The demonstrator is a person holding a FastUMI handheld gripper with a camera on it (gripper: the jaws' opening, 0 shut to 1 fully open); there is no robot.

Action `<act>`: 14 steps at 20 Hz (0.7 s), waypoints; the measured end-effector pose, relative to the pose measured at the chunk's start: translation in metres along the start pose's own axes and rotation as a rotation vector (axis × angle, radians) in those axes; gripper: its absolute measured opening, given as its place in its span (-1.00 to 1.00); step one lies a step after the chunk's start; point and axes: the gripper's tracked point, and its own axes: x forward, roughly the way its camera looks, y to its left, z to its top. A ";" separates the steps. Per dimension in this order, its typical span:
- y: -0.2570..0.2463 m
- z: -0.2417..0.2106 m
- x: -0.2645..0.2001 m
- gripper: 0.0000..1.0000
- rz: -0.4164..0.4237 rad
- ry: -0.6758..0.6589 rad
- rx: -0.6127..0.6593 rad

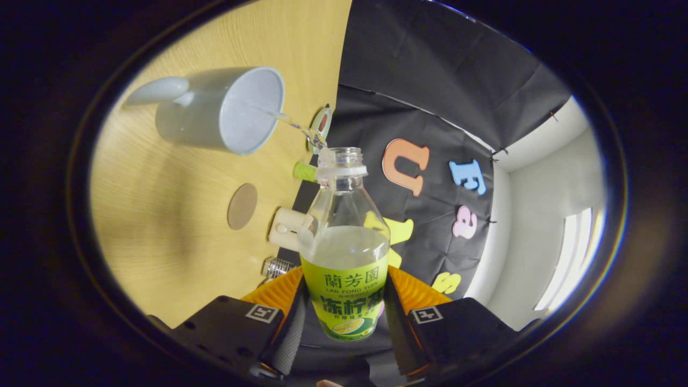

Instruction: Take the bottle from table, then pour the juice into the cup, finally place the bottle on the coaster

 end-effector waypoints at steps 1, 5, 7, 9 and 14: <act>-0.001 0.000 0.002 0.49 -0.001 0.000 -0.008; -0.004 0.001 -0.002 0.50 -0.012 -0.007 -0.033; -0.003 0.003 -0.004 0.50 -0.017 -0.012 -0.049; -0.004 0.004 -0.005 0.50 -0.018 -0.015 -0.057; -0.006 0.003 -0.006 0.50 -0.027 -0.018 -0.091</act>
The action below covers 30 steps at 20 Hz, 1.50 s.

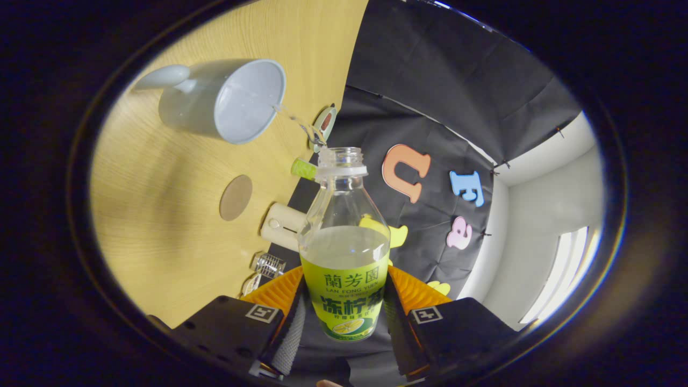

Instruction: Take the bottle from table, then pour the juice into the cup, finally place the bottle on the coaster

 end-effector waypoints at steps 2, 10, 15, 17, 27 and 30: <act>-0.002 0.001 0.000 0.50 -0.009 -0.002 -0.014; -0.005 0.002 0.001 0.50 -0.051 -0.013 -0.047; -0.007 -0.003 0.008 0.50 -0.058 -0.023 -0.081; -0.008 -0.001 0.007 0.50 -0.062 -0.027 -0.086; -0.007 0.002 0.002 0.49 -0.084 -0.048 -0.106; -0.006 0.002 0.001 0.49 -0.085 -0.049 -0.106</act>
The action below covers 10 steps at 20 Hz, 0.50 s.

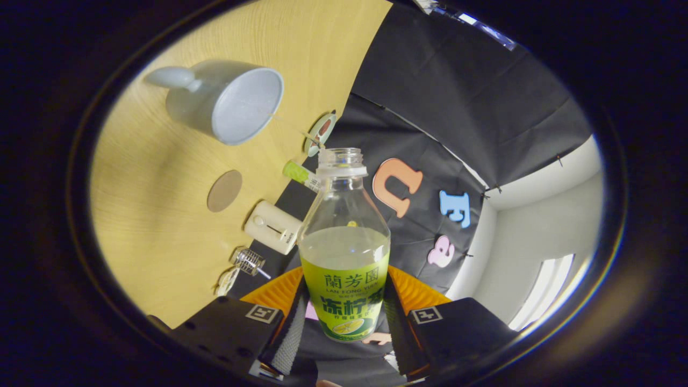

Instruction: Take the bottle from table, then pour the juice into the cup, finally place the bottle on the coaster

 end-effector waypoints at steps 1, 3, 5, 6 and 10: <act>0.000 -0.001 0.001 0.49 0.000 0.001 0.003; -0.002 -0.001 0.003 0.50 0.000 0.003 0.019; 0.000 0.000 0.005 0.50 0.016 0.008 0.050; 0.002 0.001 0.003 0.50 0.029 0.010 0.069; 0.022 0.001 -0.001 0.50 0.074 0.029 0.179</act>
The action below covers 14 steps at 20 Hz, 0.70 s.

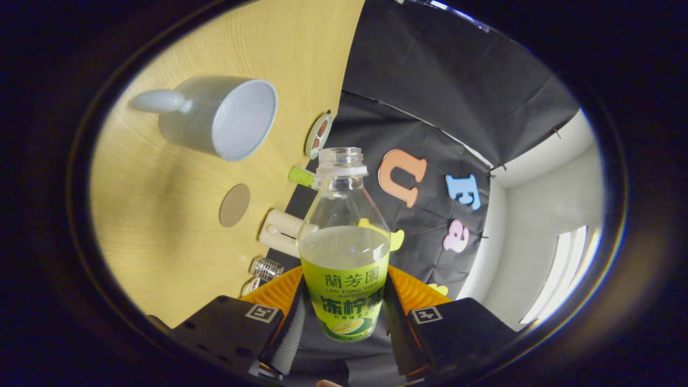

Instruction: Take the bottle from table, then pour the juice into the cup, finally place the bottle on the coaster

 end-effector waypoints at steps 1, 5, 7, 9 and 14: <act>0.004 -0.002 0.003 0.51 0.014 0.008 0.043; 0.015 -0.007 0.004 0.52 0.079 0.053 0.279; 0.015 -0.007 0.002 0.52 0.106 0.065 0.418; 0.012 -0.007 0.003 0.52 0.133 0.063 0.555; 0.012 -0.009 0.001 0.52 0.214 0.064 0.890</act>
